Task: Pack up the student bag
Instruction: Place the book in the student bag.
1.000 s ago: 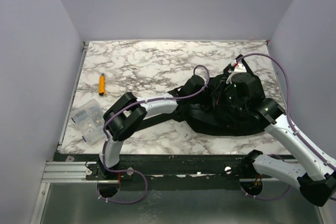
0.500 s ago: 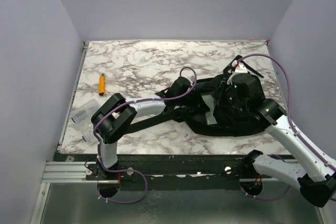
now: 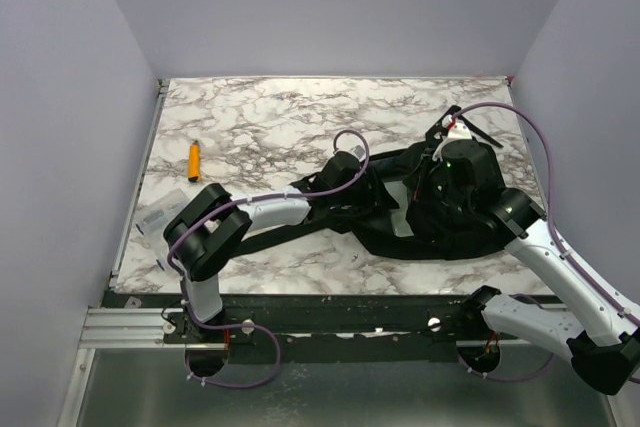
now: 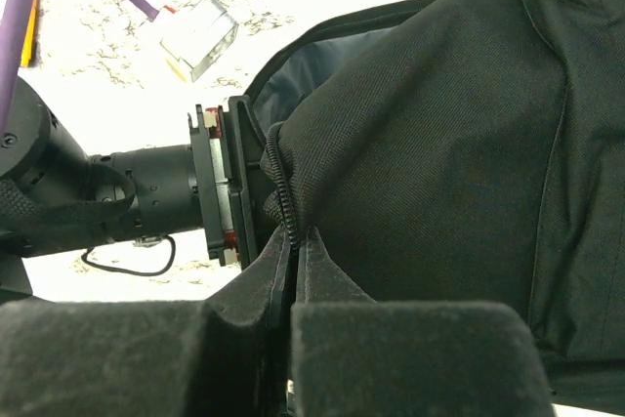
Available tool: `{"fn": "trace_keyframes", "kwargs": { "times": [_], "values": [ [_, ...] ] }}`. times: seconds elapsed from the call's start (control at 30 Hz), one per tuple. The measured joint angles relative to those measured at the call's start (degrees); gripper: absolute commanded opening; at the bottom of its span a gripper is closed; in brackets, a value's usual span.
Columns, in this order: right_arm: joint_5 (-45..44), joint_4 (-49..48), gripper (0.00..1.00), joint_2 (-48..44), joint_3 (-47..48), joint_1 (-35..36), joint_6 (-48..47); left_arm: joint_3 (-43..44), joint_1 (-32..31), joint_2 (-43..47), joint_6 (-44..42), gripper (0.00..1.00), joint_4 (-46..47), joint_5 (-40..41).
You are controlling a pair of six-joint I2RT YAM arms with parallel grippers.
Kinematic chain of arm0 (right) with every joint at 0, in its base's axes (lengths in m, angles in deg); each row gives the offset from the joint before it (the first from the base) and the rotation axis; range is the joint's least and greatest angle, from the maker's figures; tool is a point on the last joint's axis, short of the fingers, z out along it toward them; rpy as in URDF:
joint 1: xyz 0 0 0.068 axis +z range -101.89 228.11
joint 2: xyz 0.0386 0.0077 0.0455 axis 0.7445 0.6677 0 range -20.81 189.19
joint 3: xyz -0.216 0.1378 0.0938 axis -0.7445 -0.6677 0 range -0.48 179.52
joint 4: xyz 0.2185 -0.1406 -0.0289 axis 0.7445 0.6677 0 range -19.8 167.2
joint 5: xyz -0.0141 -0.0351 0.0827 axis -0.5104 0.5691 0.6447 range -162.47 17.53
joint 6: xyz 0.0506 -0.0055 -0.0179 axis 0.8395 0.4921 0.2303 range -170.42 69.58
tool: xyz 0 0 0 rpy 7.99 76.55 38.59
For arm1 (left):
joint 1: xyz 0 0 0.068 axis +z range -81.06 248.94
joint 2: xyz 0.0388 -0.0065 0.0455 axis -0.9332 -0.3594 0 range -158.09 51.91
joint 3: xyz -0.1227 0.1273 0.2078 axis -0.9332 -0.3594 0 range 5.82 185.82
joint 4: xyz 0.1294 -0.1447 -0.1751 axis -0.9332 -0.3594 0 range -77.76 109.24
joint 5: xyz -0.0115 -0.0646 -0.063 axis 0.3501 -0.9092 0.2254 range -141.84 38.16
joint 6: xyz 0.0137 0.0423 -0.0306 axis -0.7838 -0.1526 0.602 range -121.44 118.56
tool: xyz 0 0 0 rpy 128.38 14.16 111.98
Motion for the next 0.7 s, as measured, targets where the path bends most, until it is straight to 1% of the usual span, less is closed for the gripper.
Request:
{"fn": "trace_keyframes", "kwargs": {
  "times": [0.13, 0.27, 0.37, 0.43, 0.57, 0.6, 0.7],
  "values": [
    [0.13, -0.02, 0.0, 0.04, 0.0, 0.0, 0.0, 0.76, -0.33, -0.48, 1.31, 0.61, -1.55, 2.45],
    [0.85, -0.04, 0.01, 0.28, 0.0, 0.0, 0.11, 5.22, -0.68, -3.45, 2.21, 0.58, -4.39, 4.72],
    [1.64, -0.09, 0.01, 0.44, -0.02, 0.0, 0.44, 10.34, -1.05, -7.26, 2.71, 0.51, -6.67, 5.22],
    [2.34, -0.24, 0.01, 0.44, -0.28, 0.0, 0.7, 12.98, -1.22, -8.87, 2.67, 0.44, -8.26, 5.09],
    [3.63, -1.38, 0.01, 0.61, -0.81, 0.0, 1.44, 19.08, -1.81, -12.37, 2.23, 0.39, -10.1, 3.65],
    [3.91, -1.62, 0.01, 0.66, -0.87, 0.0, 1.51, 20.06, -1.99, -12.87, 2.23, 0.4, -9.94, 3.28],
    [4.09, -1.79, 0.01, 0.79, -0.92, 0.0, 1.55, 22.05, -3.1, -13.2, 1.99, 0.51, -8.26, 1.95]
  ]
}}
